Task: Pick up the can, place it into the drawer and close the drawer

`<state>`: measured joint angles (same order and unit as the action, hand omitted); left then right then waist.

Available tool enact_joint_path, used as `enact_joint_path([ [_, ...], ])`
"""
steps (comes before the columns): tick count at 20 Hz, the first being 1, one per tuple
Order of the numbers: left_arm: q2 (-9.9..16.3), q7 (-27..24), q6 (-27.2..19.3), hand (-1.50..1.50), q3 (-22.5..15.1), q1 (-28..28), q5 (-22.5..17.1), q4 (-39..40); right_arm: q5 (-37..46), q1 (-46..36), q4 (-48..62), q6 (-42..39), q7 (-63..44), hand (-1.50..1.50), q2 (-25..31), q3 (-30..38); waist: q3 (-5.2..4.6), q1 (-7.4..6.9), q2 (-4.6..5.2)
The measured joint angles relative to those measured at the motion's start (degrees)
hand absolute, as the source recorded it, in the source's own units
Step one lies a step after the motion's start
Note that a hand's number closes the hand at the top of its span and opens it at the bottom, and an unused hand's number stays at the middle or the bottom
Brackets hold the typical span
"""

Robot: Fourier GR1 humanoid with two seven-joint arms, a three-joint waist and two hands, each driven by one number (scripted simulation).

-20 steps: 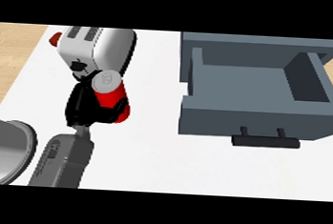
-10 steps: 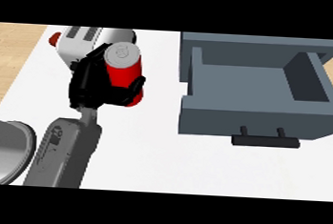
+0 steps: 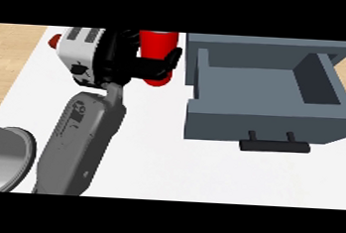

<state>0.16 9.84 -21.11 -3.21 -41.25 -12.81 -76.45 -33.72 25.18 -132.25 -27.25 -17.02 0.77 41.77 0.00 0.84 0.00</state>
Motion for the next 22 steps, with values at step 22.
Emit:
enact_joint_path([
  [22, -0.15, -4.24, -13.64, 1.5, -8.25, -28.51, -11.79, 26.34, 2.55, -1.41, 2.12, -0.53, 2.21, -1.5, -0.01, -1.82, 0.04, 1.4, 0.29],
])
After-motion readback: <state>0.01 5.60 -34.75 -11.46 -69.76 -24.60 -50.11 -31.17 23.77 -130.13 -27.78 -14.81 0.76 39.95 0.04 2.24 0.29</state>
